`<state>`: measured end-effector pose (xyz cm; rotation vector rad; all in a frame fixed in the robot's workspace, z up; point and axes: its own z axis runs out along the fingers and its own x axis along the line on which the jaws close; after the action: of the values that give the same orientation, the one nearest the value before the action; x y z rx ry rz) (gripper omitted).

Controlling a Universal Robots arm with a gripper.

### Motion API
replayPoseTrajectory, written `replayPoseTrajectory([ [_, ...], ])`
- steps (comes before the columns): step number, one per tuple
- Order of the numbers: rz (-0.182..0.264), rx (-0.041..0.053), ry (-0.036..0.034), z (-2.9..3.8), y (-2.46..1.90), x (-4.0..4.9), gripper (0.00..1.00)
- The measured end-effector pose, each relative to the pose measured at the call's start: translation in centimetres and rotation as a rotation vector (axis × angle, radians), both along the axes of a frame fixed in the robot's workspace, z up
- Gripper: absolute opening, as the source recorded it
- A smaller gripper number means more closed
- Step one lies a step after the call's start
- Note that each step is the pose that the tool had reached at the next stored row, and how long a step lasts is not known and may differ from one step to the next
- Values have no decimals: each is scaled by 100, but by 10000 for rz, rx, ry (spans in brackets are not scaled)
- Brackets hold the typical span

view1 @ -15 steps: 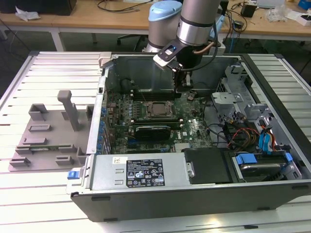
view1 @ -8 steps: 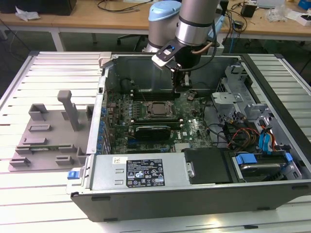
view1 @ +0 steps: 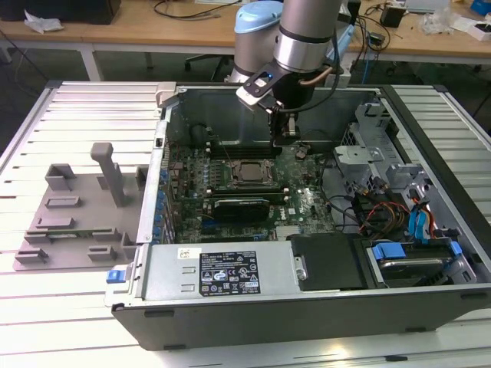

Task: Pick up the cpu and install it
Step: 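Close the cpu cover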

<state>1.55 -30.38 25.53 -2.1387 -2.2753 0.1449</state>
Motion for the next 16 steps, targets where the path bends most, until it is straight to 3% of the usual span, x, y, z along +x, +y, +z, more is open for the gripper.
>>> replayPoseTrajectory([
  [16,0,9,0,-13,0,-72,11],
])
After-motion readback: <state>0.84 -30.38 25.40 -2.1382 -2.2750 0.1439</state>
